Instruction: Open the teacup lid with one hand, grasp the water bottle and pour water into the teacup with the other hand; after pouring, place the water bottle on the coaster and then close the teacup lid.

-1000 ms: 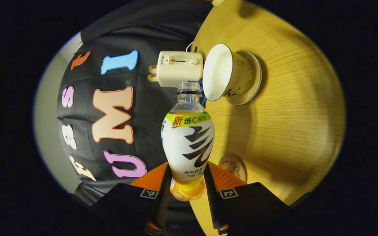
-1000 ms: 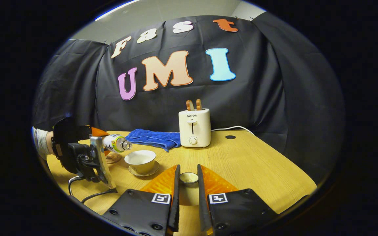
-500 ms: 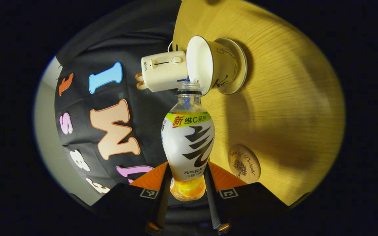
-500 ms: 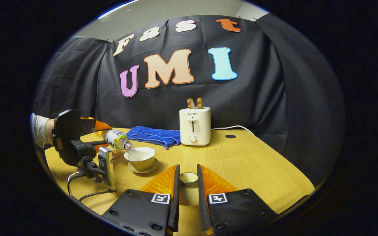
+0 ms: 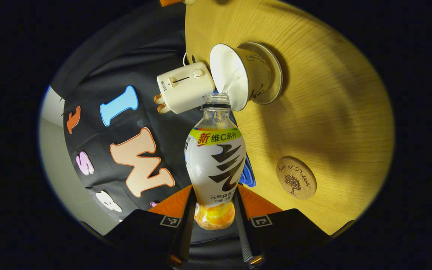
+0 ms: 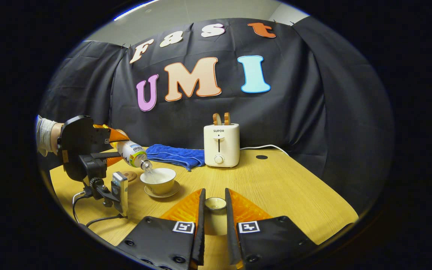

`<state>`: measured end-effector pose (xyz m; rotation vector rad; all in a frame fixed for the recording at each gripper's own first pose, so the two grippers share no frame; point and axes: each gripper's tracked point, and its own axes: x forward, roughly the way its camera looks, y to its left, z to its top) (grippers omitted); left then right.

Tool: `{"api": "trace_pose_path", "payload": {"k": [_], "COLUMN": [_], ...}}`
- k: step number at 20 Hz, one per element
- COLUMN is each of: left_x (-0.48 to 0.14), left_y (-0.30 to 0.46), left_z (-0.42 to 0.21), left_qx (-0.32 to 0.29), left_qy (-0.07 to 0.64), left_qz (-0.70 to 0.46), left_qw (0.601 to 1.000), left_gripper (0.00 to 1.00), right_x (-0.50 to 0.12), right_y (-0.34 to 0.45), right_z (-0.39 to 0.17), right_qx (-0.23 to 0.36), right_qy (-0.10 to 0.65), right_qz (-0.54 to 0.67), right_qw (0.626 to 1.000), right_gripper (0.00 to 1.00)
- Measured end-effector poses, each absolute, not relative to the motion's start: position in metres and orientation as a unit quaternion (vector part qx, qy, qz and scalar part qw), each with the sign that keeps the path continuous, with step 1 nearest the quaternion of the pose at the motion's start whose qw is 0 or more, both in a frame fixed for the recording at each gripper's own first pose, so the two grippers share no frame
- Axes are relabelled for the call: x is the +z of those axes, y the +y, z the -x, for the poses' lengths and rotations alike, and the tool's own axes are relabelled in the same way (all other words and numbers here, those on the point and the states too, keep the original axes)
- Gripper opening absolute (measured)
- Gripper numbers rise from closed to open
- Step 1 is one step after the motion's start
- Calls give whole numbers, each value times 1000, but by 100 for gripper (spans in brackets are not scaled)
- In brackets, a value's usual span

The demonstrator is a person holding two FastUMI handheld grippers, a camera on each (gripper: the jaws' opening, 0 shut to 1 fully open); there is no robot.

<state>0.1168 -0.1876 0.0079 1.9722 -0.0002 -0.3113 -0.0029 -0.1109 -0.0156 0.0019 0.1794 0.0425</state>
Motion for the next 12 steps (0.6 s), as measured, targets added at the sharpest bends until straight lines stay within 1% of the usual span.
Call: {"api": "trace_pose_path", "payload": {"k": [8, 12], "left_x": [30, 26], "left_y": [-194, -194], "left_z": [-117, -116], "left_qx": [-127, -134], "left_qy": [-19, -17], "left_qz": [-846, -834], "left_qw": [517, 535], "left_gripper": [52, 52], "right_x": [-15, -14], "right_y": [-105, -104], "right_z": [2, 3], "right_qx": [24, 23], "right_qy": [91, 91], "right_qz": [10, 9], "right_qw": [995, 996], "right_gripper": [28, 28]}}
